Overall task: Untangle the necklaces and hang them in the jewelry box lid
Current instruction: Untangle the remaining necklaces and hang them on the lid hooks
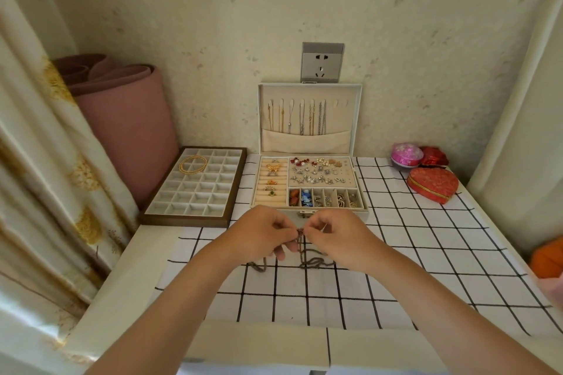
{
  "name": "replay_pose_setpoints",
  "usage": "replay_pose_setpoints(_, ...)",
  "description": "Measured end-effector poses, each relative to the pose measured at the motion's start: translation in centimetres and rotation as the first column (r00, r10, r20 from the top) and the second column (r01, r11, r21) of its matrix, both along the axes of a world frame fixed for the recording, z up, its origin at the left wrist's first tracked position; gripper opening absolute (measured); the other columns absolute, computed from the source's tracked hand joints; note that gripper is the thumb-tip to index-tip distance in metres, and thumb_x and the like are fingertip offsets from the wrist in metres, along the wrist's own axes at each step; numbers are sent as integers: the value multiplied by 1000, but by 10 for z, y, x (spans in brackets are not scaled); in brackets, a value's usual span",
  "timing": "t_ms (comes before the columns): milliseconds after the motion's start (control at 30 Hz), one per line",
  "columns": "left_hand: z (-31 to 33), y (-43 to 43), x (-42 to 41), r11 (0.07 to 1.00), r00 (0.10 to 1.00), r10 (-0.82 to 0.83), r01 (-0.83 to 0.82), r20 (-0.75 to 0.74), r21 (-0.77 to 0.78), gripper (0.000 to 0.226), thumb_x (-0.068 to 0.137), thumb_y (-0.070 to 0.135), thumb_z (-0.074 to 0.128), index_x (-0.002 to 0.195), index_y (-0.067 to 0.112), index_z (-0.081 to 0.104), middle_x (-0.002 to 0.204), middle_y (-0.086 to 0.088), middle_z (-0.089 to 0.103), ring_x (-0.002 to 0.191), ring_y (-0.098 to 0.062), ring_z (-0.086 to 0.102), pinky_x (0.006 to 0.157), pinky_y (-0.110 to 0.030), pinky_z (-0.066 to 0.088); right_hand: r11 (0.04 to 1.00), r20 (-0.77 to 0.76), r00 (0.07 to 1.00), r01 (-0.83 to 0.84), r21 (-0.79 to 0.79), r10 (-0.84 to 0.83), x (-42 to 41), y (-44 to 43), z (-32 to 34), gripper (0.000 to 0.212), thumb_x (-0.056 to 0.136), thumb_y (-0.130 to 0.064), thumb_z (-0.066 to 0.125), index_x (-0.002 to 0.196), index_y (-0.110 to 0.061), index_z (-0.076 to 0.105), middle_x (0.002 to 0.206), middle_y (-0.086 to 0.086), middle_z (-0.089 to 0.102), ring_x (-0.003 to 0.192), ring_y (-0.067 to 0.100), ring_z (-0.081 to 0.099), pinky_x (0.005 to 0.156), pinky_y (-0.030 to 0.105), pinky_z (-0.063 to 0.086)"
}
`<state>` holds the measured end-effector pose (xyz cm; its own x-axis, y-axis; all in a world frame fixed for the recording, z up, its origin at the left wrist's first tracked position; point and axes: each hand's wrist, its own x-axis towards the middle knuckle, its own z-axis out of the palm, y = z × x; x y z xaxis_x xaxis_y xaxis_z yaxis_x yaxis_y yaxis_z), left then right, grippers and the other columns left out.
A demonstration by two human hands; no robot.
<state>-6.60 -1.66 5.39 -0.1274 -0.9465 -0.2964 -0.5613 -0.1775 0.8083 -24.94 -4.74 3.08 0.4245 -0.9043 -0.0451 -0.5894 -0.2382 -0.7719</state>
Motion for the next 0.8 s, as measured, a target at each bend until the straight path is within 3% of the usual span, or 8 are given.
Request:
replay_pose_setpoints(67,0,-1,-1,997,992,-18,27,126,-71,13,95,23,62,89,20,73,82,4,77,60,-7,61,56,-21,48,991,33,999,-23,130,19,1,1,2,15,96,-25,55,85,-25,65,74,-8,63,60,4,61,66,27,53)
replay_pose_setpoints(200,-3,-2,-3,992,991,1,16,131,-128,13,89,24,63,81,22,74,84,-4,75,62,-11,54,63,-34,51,955,81,997,-33,296,10,1,1,7,15,96,-19,52,86,-18,63,67,-4,60,54,6,60,65,29,52)
replay_pose_setpoints(333,-4,0,-5,985,995,-48,61,86,-163,14,91,20,62,82,24,72,81,0,74,55,-3,51,59,-22,45,927,134,991,-37,372,-14,-2,-3,10,15,90,-14,57,89,-9,70,76,-1,68,60,13,62,67,33,53)
replay_pose_setpoints(600,-6,1,1,953,999,-36,44,35,-299,13,91,21,66,94,33,71,81,8,69,55,4,52,57,-15,43,911,272,961,-65,408,-54,-10,-5,11,12,91,-18,70,96,-10,77,86,0,76,65,13,64,66,30,50)
replay_pose_setpoints(700,-5,2,0,931,998,-45,56,37,-361,17,91,19,69,97,32,77,82,14,70,55,4,51,54,-11,42,856,334,930,-44,516,-153,-9,-5,11,12,88,-14,71,97,-8,76,88,5,75,65,18,63,66,34,47)
replay_pose_setpoints(800,-4,2,0,901,997,-46,70,66,-429,12,87,20,73,87,31,78,82,17,71,53,2,49,52,-12,41,788,392,891,-65,613,-231,-9,-7,13,15,88,-14,67,98,-4,73,85,8,70,63,21,59,60,33,43)
